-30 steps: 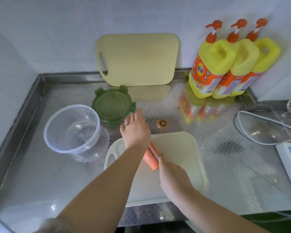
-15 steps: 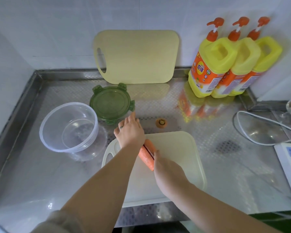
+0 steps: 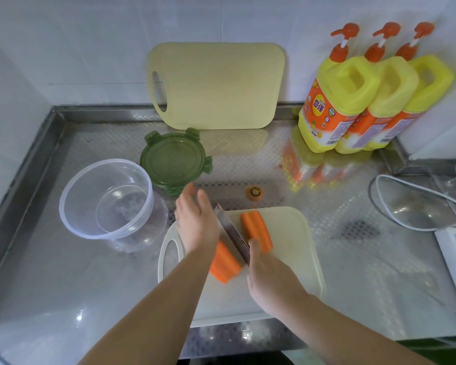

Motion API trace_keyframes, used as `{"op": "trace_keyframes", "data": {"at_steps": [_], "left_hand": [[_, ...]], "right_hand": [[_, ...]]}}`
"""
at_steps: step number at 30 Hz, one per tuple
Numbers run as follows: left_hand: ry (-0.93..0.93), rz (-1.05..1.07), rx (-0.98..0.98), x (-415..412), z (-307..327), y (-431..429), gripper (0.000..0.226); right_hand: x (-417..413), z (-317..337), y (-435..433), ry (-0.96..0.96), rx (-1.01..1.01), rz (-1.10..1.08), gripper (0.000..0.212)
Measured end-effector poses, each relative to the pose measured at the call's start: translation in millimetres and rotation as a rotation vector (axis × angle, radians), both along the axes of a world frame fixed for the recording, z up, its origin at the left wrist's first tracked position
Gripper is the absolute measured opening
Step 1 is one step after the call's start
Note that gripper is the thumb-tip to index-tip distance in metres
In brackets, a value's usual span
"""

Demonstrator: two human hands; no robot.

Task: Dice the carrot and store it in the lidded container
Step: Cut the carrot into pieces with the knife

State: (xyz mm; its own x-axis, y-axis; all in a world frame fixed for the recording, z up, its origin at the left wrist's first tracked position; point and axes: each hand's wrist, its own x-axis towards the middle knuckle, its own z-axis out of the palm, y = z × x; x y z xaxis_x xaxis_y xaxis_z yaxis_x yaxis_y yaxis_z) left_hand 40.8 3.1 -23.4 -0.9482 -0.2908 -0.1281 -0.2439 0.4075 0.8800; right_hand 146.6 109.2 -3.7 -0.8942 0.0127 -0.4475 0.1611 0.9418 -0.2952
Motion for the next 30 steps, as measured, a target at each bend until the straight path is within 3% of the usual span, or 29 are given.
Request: {"op": "trace_keyframes", "data": {"at_steps": [4, 9, 15, 19, 23, 27, 30], "left_hand": [[-0.278, 0.112, 0.176, 42, -5, -11, 0.044], [-0.245, -0.029, 0.115, 63, -5, -17, 0.043], [-0.402, -0.287, 0.001, 66, -4, -30, 0.056], [-0.417, -0.318, -0.053, 64, -6, -28, 0.065], [-0.437, -0.277, 0.031, 57, -5, -27, 0.073], [-0.304, -0.289, -0.092, 50, 7, -40, 0.063], [0.047, -0.438, -0.395, 50, 10, -44, 0.041]], "right_hand": [[-1, -5, -2, -0.045, 0.006, 0.027, 0.053], [-1, 5, -1, -0.02, -0.082, -0.008, 0.037], [-1, 1, 2, 0.0, -0.08, -0.009, 0.033], [1, -3, 0, 0.031, -0.062, 0.012, 0.029], [-1, -3, 5, 0.028, -0.072, -0.034, 0.037], [4, -7, 17, 0.025, -0.065, -0.12, 0.037], [10, -5, 26, 0.05, -0.063, -0.162, 0.035]]}}
